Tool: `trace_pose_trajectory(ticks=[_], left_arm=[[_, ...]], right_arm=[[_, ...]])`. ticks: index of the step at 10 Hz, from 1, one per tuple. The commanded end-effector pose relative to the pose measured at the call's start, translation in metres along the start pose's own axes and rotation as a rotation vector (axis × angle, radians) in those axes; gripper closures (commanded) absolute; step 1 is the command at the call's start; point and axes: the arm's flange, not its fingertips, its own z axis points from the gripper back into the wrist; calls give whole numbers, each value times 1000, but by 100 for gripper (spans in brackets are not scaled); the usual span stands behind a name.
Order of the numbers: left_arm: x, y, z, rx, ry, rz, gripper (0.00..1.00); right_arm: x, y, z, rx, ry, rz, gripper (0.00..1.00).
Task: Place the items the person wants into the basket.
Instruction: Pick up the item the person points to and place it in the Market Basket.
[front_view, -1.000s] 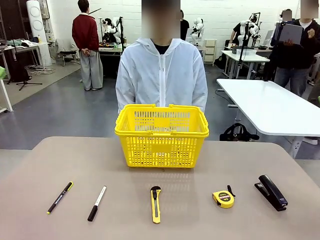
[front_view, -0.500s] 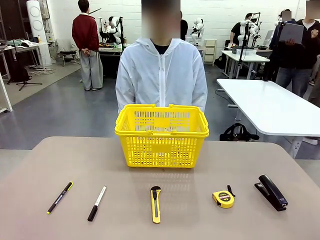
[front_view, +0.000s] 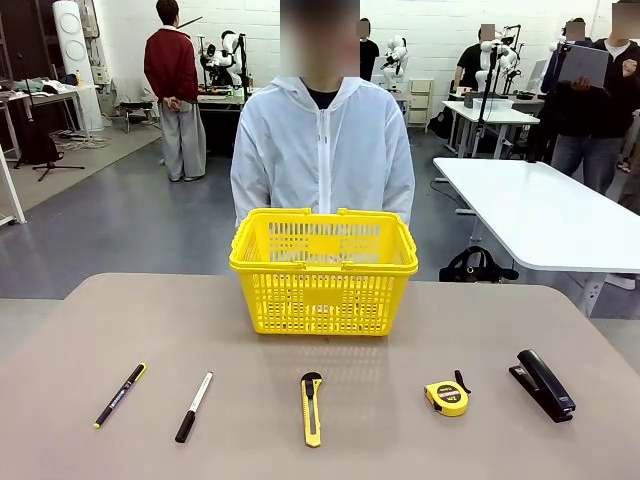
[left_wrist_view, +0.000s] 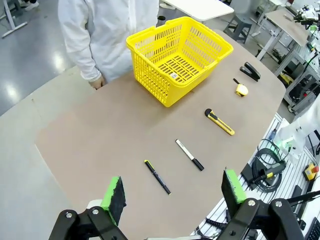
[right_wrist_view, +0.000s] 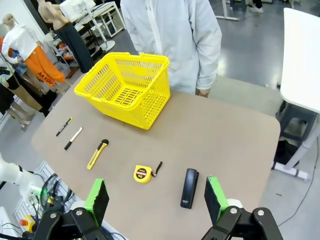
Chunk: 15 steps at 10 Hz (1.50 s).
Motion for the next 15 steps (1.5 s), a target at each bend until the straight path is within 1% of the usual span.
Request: trace_pose_trajectory(ticks=[1,15], left_arm=[[1,1,2,-13,-1,-9,0],[1,1,2,-13,-1,-9,0]], right_arm=[[0,0,-1,4,-4,1,0],[0,0,-1,4,-4,1,0]])
